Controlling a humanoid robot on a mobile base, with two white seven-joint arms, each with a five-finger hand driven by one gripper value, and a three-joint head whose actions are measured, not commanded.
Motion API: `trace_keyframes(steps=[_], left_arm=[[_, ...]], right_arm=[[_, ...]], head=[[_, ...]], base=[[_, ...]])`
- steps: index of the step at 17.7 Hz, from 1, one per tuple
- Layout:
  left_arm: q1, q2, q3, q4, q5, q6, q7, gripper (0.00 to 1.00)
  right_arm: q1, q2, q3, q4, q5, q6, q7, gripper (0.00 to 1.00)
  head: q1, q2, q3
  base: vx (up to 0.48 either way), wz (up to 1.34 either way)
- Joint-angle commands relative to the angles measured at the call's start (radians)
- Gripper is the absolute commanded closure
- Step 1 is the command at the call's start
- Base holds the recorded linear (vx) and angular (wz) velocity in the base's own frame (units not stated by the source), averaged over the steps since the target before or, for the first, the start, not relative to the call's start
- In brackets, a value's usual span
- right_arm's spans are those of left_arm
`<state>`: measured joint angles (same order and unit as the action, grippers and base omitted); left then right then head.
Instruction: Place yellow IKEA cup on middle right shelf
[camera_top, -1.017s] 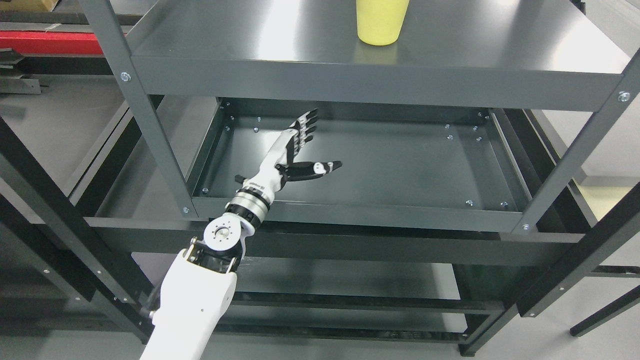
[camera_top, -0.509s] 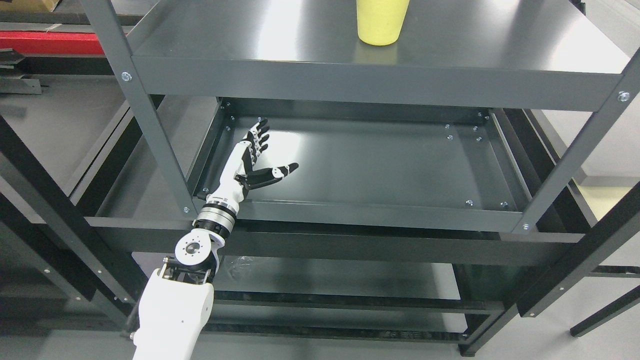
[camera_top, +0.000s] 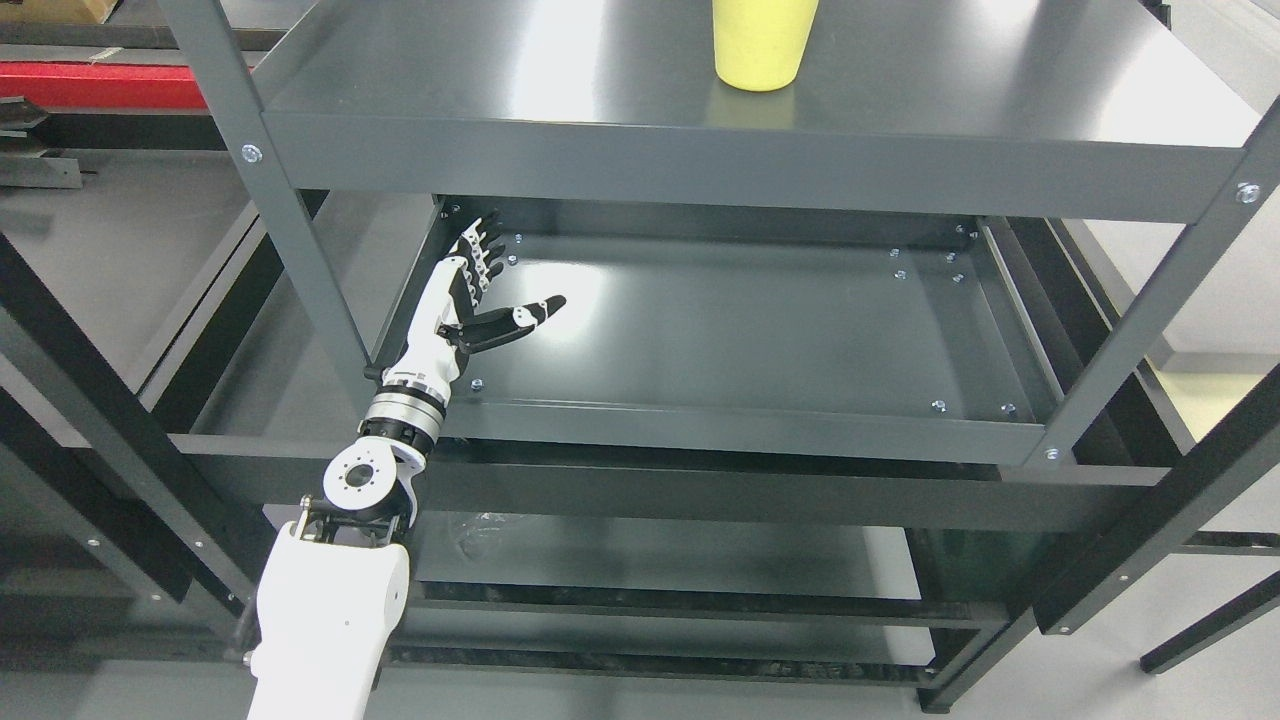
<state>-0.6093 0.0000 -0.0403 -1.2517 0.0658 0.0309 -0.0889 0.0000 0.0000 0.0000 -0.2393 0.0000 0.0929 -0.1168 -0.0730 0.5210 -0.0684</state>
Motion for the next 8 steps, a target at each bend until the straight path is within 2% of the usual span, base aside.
trace_keyframes(steps=[1,8], left_arm=[[0.002,0.017,0.010,0.000,0.000,0.001,-0.002,0.01],[0.011,0.017,0.011,0.000,0.003,0.001,-0.003,0.01]], right_arm=[[0.014,-0.017,0.017,0.000,-0.025,0.001,0.000,0.01],[0.014,-0.017,0.017,0.000,-0.025,0.001,0.000,0.01]], head=[[0.0000,0.000,0.000],[0.0000,0.000,0.000]], base=[[0.000,0.00],[0.000,0.00]])
